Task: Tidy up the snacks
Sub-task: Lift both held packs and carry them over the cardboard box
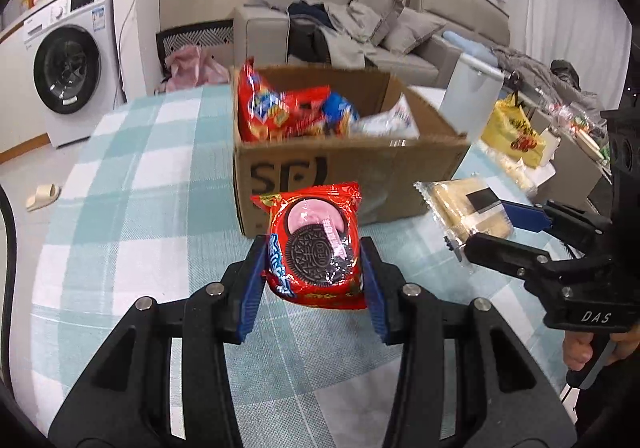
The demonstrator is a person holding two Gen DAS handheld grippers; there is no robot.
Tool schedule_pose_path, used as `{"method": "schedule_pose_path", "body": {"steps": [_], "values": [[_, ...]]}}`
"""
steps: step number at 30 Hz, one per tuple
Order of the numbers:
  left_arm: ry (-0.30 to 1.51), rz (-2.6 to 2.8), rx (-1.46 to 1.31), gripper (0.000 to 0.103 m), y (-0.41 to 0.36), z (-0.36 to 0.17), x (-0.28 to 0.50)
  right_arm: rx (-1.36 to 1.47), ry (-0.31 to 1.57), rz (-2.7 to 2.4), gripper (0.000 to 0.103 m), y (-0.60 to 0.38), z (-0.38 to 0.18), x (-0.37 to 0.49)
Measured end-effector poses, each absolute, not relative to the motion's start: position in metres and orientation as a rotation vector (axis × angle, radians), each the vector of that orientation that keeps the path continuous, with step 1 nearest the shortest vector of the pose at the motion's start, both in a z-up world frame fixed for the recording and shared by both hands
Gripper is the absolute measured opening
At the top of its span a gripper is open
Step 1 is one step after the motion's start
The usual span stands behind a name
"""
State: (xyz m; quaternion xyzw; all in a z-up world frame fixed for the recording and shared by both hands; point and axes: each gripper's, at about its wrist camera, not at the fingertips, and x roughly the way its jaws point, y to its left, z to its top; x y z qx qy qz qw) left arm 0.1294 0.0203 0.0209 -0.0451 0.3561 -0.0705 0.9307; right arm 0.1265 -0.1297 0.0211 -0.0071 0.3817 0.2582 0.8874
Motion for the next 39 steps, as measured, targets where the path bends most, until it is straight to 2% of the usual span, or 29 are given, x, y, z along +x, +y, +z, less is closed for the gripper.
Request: {"method": "schedule_pose_path", "body": {"steps": [9,19,30,39], "values": [[0.639,-0.113,-0.084,0.042,0.021,0.068,0.120,0.019,0.679,0.553,0.063,-0.137,0.069,0.122],[0.577,-0.096,-0.073,0.042,0.011,0.105,0.137,0.106,0.621,0.529,0.063,-0.135,0.096,0.146],[0.566,-0.071,-0.057,0.042,0.007,0.111,0.171,0.136,0.606,0.514,0.063,-0.130,0.101,0.172],[0.593,-0.064,-0.072,0.042,0.011,0.092,0.200,0.161,0.620,0.484,0.063,-0.129,0.093,0.193]]}}
